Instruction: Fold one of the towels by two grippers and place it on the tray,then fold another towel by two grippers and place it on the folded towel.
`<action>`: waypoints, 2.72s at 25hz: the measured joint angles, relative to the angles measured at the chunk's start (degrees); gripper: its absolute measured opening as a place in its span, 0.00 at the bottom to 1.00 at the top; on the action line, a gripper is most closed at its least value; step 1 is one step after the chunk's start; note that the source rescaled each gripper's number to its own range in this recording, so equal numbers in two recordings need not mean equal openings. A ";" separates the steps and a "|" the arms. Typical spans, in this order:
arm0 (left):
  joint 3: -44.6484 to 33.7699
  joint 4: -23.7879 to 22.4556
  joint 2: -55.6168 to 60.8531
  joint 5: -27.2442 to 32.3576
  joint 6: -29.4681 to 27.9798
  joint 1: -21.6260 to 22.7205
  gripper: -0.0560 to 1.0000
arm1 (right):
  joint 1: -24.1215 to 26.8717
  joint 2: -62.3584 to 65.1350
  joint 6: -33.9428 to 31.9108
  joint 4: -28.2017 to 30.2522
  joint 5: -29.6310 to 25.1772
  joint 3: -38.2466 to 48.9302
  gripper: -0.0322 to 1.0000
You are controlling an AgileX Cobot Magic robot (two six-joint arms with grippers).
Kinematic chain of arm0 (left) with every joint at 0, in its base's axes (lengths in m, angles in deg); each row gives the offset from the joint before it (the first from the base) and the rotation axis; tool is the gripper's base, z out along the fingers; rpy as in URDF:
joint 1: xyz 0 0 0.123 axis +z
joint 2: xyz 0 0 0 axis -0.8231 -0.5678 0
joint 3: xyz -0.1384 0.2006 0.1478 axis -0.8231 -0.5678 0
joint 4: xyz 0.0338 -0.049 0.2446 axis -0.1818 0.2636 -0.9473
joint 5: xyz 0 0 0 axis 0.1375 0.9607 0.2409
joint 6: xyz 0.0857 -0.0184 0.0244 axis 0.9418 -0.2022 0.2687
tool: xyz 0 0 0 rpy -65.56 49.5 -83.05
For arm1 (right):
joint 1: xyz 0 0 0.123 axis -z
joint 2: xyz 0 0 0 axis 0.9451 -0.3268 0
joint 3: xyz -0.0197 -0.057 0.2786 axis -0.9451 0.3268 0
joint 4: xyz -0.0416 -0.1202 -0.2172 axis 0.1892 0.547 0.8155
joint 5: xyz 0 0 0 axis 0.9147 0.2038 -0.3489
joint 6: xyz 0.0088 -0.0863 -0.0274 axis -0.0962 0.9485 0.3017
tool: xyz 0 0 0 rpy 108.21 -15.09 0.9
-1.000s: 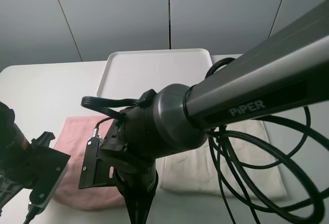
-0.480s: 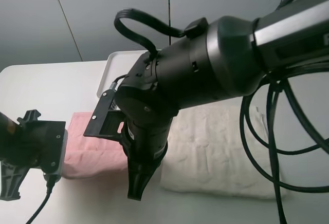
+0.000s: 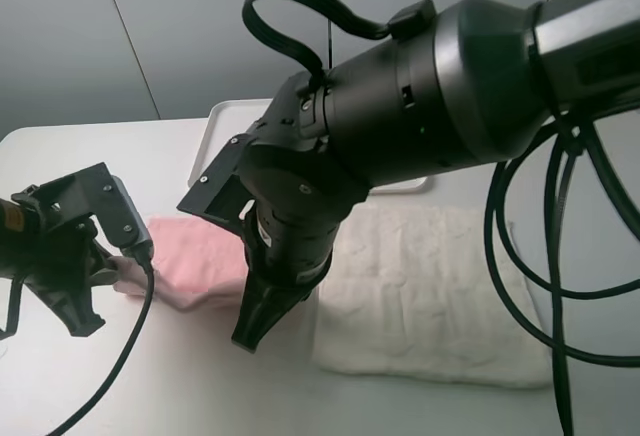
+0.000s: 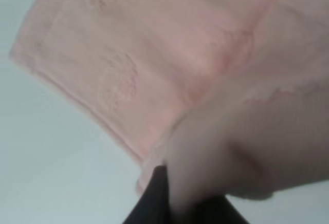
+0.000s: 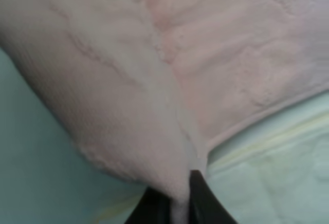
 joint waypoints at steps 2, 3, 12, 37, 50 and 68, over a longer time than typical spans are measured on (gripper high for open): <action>0.00 0.00 0.00 -1.84 -2.60 0.00 0.08 | 1.12 0.00 -2.82 1.18 0.71 0.05 0.03; 0.00 0.00 0.00 -2.53 -3.44 0.00 0.08 | 1.63 0.00 -3.58 1.51 1.26 0.05 0.03; 0.00 0.00 -2.98 -8.68 -7.87 6.49 0.08 | 5.98 -0.57 -5.90 2.17 6.39 0.14 0.03; 0.00 3.04 -9.34 -27.24 -8.33 9.05 0.69 | 12.50 -5.89 -15.09 7.35 17.61 0.14 0.22; 7.96 23.85 -10.02 -11.47 -7.31 14.84 0.99 | 13.61 -6.01 -21.94 6.69 13.39 -0.49 1.00; 33.08 9.55 -28.52 21.77 -26.48 18.41 0.99 | 18.31 -6.01 -2.91 -15.85 7.00 -4.35 1.00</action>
